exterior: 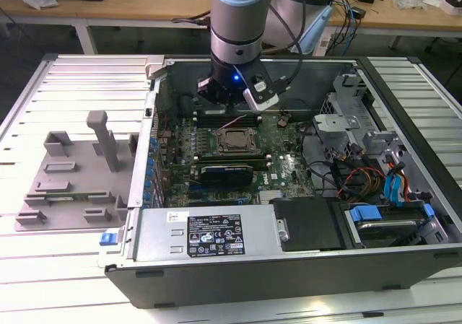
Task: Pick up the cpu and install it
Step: 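Install the first cpu locking lever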
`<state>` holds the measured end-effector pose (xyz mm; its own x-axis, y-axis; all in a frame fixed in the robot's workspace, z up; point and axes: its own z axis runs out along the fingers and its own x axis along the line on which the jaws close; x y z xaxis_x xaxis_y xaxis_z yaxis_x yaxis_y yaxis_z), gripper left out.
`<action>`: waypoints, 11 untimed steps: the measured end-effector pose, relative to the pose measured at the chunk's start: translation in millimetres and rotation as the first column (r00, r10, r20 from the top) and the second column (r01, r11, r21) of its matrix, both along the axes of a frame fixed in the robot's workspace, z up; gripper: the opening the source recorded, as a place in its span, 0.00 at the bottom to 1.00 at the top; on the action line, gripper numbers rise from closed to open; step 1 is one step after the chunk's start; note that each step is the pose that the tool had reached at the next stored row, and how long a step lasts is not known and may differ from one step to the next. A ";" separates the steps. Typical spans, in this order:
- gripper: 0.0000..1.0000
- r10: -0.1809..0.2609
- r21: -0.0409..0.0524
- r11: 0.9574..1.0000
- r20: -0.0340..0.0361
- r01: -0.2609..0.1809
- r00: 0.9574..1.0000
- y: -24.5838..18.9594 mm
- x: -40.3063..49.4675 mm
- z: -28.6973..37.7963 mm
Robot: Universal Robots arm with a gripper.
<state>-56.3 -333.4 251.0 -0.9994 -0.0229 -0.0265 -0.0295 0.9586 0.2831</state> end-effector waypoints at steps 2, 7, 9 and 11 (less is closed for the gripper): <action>0.11 -0.004 0.000 1.000 0.000 0.004 1.000 0.1 0.3 -0.8; 0.11 -0.084 -0.003 0.996 0.000 0.084 0.996 0.1 0.3 -7.4; 0.11 -0.117 -0.016 0.993 0.002 0.117 0.993 0.0 0.3 -8.8; 0.11 -0.144 -0.023 0.989 0.002 0.145 0.990 0.0 1.5 -12.4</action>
<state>-54.8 -333.4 238.6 -0.9922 0.1211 -0.0283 0.1096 0.9592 0.2608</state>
